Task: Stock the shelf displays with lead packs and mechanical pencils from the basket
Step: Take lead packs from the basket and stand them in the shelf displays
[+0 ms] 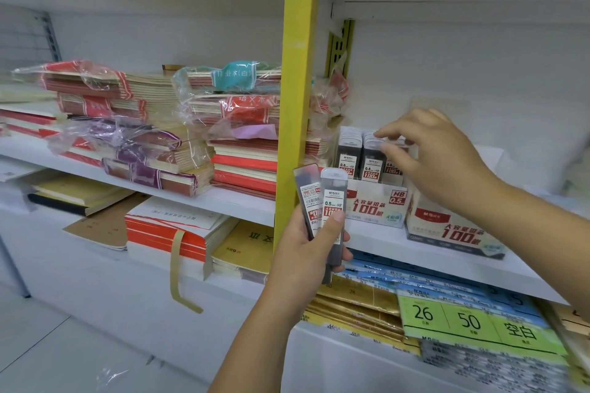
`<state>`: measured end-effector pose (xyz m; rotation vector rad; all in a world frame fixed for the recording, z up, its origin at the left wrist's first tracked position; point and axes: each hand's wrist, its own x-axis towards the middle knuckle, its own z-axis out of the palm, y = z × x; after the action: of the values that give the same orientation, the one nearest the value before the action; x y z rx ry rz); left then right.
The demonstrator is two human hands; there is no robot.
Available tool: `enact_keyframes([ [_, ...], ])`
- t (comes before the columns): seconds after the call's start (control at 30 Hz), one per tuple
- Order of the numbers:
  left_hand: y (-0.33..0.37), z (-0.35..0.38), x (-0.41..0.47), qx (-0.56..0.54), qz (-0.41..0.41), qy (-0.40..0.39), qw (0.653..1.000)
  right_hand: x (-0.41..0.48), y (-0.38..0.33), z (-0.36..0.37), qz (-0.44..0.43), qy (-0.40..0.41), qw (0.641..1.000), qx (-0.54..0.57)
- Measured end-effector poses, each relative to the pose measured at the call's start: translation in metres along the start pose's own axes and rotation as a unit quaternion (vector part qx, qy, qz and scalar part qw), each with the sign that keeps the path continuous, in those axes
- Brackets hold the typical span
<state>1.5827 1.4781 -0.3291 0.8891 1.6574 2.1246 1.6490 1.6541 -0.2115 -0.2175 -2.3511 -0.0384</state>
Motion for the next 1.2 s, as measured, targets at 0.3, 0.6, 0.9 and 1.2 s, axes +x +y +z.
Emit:
enact_keyframes([
  [0.3,0.0,0.009,-0.002,0.015,0.024,-0.027,0.999,-0.03,-0.038,-0.009,0.127,-0.127,0.926,0.331],
  [0.6,-0.006,0.003,0.004,-0.01,-0.018,-0.013,1.0,0.001,-0.011,-0.035,0.033,0.075,0.96,0.267],
  [0.9,-0.006,-0.002,0.005,-0.005,-0.016,-0.007,1.0,0.007,-0.003,-0.009,0.023,-0.002,0.991,0.134],
  [1.2,-0.006,0.001,0.002,-0.011,-0.023,-0.019,1.0,0.021,0.001,-0.002,0.069,-0.002,0.991,0.114],
])
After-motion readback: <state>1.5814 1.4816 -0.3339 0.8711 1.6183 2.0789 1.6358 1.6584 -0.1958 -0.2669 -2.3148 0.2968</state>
